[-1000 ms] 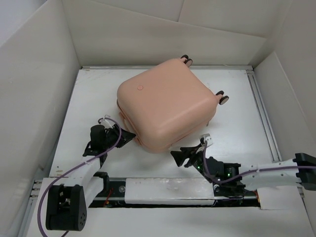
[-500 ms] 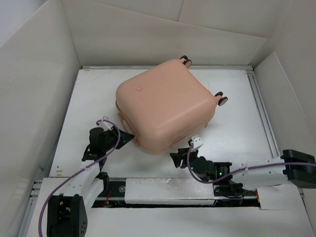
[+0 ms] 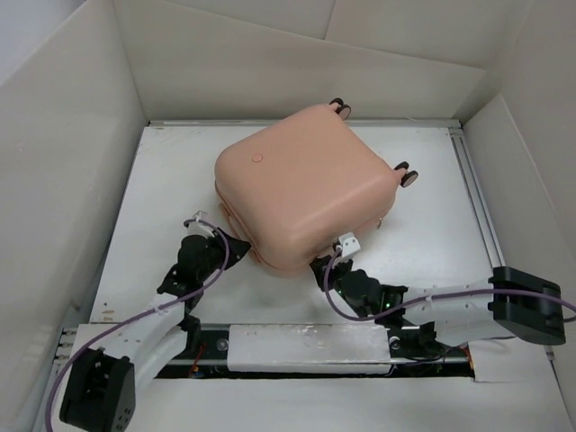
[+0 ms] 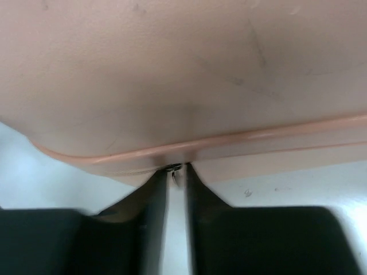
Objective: Pack the luggage
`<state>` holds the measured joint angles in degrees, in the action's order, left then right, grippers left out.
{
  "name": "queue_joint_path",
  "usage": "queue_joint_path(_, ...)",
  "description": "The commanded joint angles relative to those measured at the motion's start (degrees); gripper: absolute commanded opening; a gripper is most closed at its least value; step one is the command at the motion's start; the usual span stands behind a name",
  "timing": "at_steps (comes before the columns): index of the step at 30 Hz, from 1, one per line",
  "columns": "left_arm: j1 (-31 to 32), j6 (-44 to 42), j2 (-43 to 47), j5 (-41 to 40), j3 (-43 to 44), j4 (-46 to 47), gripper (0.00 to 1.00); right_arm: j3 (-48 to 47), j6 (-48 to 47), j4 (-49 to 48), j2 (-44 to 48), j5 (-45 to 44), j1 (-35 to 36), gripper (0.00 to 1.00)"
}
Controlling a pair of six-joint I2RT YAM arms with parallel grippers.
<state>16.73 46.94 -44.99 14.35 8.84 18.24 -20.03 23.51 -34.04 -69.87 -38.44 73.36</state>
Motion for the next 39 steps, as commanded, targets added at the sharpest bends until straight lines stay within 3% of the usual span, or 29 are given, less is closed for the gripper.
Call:
queue_joint_path(1, 12.3, 1.3, -0.1, 1.0, 2.8, 5.4, 0.0, 1.1, 1.8, -9.7, 1.5, 1.7, -1.4, 0.16)
queue_joint_path(4, 16.5, 4.4, -2.0, -0.6, 2.8, 7.6, 0.0, 4.3, 3.4, -9.6, 4.7, 0.1, -1.4, 0.0)
queue_joint_path(7, 22.4, 8.2, -1.5, -7.6, 1.4, 11.0, 0.0, 4.3, 5.8, -4.9, 9.3, -1.4, -1.4, 0.0)
queue_joint_path(8, 28.6, 10.9, -1.5, -10.9, 1.4, 11.0, 0.0, 3.8, 6.5, -0.9, 11.1, -0.2, -1.4, 0.0)
queue_joint_path(10, 34.6, 13.3, -2.3, -21.7, 1.4, 11.7, 0.0, 3.2, 9.3, 0.6, 11.2, 4.6, -0.4, 0.0)
queue_joint_path(11, 38.9, 14.4, -4.3, -24.4, 2.4, 12.5, 0.0, 2.2, 11.1, 3.5, 10.5, 4.6, 1.2, 0.0)
queue_joint_path(14, 40.8, 16.8, -8.9, -27.1, 5.3, 16.6, 0.0, -3.0, 17.7, 7.0, 5.6, 3.6, 11.3, 0.0)
queue_joint_path(17, 41.4, 17.5, -16.9, -27.6, 8.5, 19.9, 0.0, -15.9, 24.5, 23.7, -7.6, 1.3, 21.5, 0.0)
queue_joint_path(20, 41.4, 18.0, -18.7, -25.8, 9.7, 22.3, 0.0, -27.4, 31.9, 41.2, -14.9, -5.8, 29.0, 0.0)
queue_joint_path(23, 42.2, 18.0, -17.2, -24.9, 9.2, 23.6, 0.0, -34.4, 37.0, 53.4, -18.5, -10.0, 30.7, 0.0)
queue_joint_path(27, 42.2, 15.6, -11.9, -22.4, 8.6, 18.8, 0.0, -31.3, 37.5, 53.1, -13.8, -11.3, 30.7, 0.0)
queue_joint_path(30, 42.2, 15.1, -9.8, -17.5, 8.6, 18.8, 0.0, -24.3, 28.3, 39.8, -4.8, -11.3, 30.2, 0.0)
queue_joint_path(34, 43.2, 17.4, -8.3, -15.8, 8.6, 19.5, 0.0, -18.6, 19.0, 27.0, 2.2, -4.3, 20.7, 0.0)
queue_joint_path(37, 44.3, 17.4, -7.7, -17.0, 8.0, 19.5, 0.0, -18.0, 14.7, 24.1, 3.5, 3.1, 15.3, 0.0)
queue_joint_path(38, 44.3, 17.4, -7.1, -17.5, 8.0, 19.5, 0.0, -18.8, 13.9, 24.1, 3.5, 4.1, 13.7, 0.07)
queue_joint_path(39, 44.3, 16.9, -6.3, -18.5, 8.0, 17.7, 0.0, -19.3, 13.8, 26.9, 4.8, 4.1, 13.6, 0.41)
